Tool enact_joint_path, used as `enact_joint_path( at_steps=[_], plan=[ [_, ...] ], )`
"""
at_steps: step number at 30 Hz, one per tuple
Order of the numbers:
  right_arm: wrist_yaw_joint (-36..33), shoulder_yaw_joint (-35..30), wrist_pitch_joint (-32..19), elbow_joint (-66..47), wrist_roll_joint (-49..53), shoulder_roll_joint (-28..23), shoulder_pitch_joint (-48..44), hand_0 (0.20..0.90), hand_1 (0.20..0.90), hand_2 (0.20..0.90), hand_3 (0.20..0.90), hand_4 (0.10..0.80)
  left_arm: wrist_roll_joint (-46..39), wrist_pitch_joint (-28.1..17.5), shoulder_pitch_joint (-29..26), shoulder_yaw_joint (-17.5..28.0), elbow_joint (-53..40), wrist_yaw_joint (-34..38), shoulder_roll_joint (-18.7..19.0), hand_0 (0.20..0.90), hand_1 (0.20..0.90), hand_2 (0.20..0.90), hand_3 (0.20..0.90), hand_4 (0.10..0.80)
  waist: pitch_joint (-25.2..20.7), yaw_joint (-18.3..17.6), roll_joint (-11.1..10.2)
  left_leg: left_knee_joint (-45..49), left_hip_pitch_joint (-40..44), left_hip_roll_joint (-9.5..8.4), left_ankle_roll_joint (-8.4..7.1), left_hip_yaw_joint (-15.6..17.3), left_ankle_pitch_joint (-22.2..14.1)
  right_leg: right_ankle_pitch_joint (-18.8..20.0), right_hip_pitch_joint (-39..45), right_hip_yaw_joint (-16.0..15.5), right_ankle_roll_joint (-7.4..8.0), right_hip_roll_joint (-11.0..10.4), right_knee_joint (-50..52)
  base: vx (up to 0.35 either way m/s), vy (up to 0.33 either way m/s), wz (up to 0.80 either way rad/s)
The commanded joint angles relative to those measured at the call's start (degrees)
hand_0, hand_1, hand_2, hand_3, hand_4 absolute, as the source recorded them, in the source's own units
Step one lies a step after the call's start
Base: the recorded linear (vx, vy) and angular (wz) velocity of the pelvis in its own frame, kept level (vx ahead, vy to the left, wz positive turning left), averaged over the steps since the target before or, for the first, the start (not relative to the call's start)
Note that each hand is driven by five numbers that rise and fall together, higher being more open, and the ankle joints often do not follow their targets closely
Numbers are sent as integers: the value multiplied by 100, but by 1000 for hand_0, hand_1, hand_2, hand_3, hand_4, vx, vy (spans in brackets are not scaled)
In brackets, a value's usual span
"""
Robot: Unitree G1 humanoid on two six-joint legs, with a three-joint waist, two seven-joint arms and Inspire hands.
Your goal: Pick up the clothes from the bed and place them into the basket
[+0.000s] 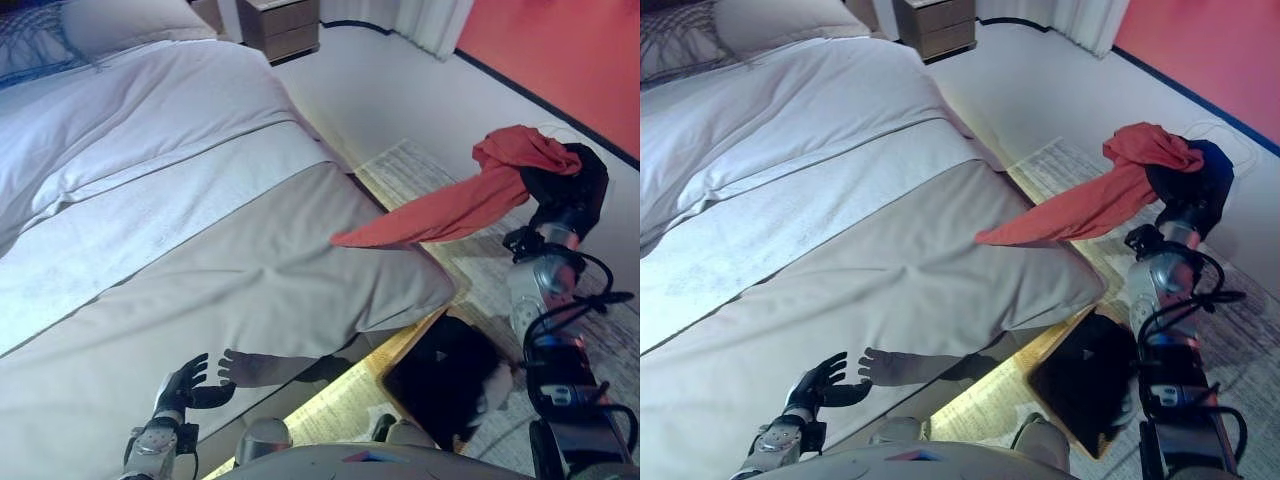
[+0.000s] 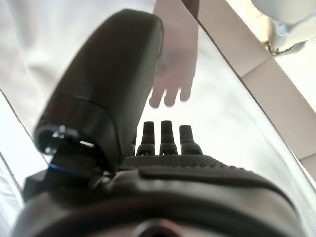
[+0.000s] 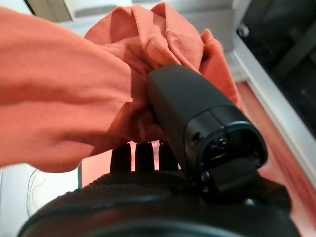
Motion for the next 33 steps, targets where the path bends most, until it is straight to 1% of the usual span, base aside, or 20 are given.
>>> enact_joint_path(
  at_steps=[1, 2, 4, 5, 7, 8, 9, 10, 12, 14, 15, 18, 23, 26, 33],
  plan=[
    [-304, -40, -821, -495, -174, -436, -920, 300, 300, 300, 200, 100, -212, -329, -196, 36, -35, 192, 35, 900, 900, 900, 900, 800, -467, 213, -6, -124, -221, 162, -266, 271, 307, -743, 1414, -635, 509, -363, -158, -171, -348, -152],
    [-347, -13, -690, -539, -106, -499, -959, 300, 300, 300, 200, 100, -126, -270, -209, 57, -130, 166, -10, 900, 900, 900, 900, 800, -470, 189, -84, -99, -270, 271, -346, 266, 368, -749, 1393, -567, 511, -260, -358, -127, -311, -128],
    [-272, -33, -456, -494, 20, -645, -998, 300, 300, 300, 200, 100, 17, -290, -215, 42, -151, 85, -54, 900, 900, 900, 900, 800, -473, 159, -146, -89, -312, 340, -426, 210, 415, -826, 1360, -496, 505, -140, -397, -70, -196, -68],
    [-207, -35, -367, -455, 99, -688, -1002, 300, 300, 300, 200, 100, 64, -305, -214, 29, -155, 76, -69, 900, 900, 900, 900, 800, -470, 151, -161, -86, -308, 353, -446, 190, 427, -829, 1356, -490, 495, -117, -411, -36, -115, -40],
    [-53, -29, -127, -296, 295, -832, -1010, 300, 300, 300, 200, 100, 61, -305, -201, -47, -219, 129, -108, 900, 900, 900, 900, 800, -446, 116, -182, -87, -255, 421, -536, 123, 478, -833, 1361, -476, 426, -65, -460, -53, -74, -36],
    [102, -10, 69, -174, 418, -881, -1004, 300, 300, 300, 200, 100, 23, -339, -194, -51, -232, 171, -138, 900, 900, 900, 900, 800, -417, 115, -184, -48, -268, 417, -594, -38, 486, -858, 1359, -392, 367, -7, -479, -74, -60, -25],
    [167, 36, 91, -72, 430, -866, -986, 300, 300, 300, 200, 100, 11, -345, -201, -38, -224, 201, -160, 900, 900, 900, 900, 800, -389, 126, -182, -9, -264, 361, -598, -216, 453, -854, 1334, -323, 335, 11, -486, -67, -37, -17],
    [198, 52, 95, -37, 424, -854, -982, 300, 300, 300, 200, 100, -9, -346, -205, -32, -218, 206, -162, 900, 900, 900, 900, 800, -391, 135, -179, -3, -288, 322, -585, -314, 470, -828, 1303, -290, 327, 14, -489, -41, -34, -24],
    [310, 236, 198, 125, 362, -692, -925, 300, 300, 300, 200, 100, -119, -397, -161, 18, -148, 233, -178, 900, 900, 900, 900, 800, -350, 215, -141, -64, -194, 120, -523, -984, 443, -850, 1222, -74, 286, 65, -413, -57, -32, -47],
    [210, 338, 261, 135, 287, -592, -871, 300, 300, 300, 200, 100, -20, -436, -110, 53, -131, 187, -192, 900, 900, 900, 900, 800, -345, 188, -117, -62, -128, 151, -533, -907, 428, -854, 1190, -65, 272, 61, -369, -30, 1, -67],
    [147, 400, 238, 299, 264, -445, -721, 300, 300, 300, 200, 100, 100, -402, -96, 43, -102, 224, -204, 900, 900, 900, 900, 800, -351, 137, -79, -119, -38, 193, -526, -773, 426, -863, 1197, -108, 256, 46, -341, 12, 28, -49],
    [125, 381, 276, 413, 225, -320, -368, 300, 300, 300, 200, 100, 180, -319, -90, 91, -107, 318, -160, 900, 900, 900, 900, 800, -398, 91, -20, -314, 87, 217, -538, -684, 501, -872, 1282, -180, 301, 10, -345, 32, 25, -8],
    [150, 387, 303, 626, 335, -234, -61, 300, 300, 300, 200, 100, 117, -214, -183, 126, -103, 345, -40, 900, 900, 900, 900, 800, -439, 38, 30, -386, 87, 204, -536, -691, 510, -857, 1234, -254, 346, -31, -339, -4, 9, 5],
    [301, 404, 276, 759, 399, -153, 18, 300, 300, 300, 200, 100, 58, -299, -201, 108, -115, 280, -71, 900, 900, 900, 900, 800, -437, 19, 47, -413, 99, 188, -522, -701, 496, -847, 1205, -259, 346, -28, -353, -27, 3, 6],
    [272, 517, 376, 887, 307, 4, 49, 300, 300, 300, 200, 100, 72, -290, -142, 22, -258, 158, -167, 900, 900, 900, 900, 800, -399, 61, 61, -454, 94, 188, -529, -742, 515, -836, 1216, -293, 323, 16, -407, -12, -1, 4]
  ],
)
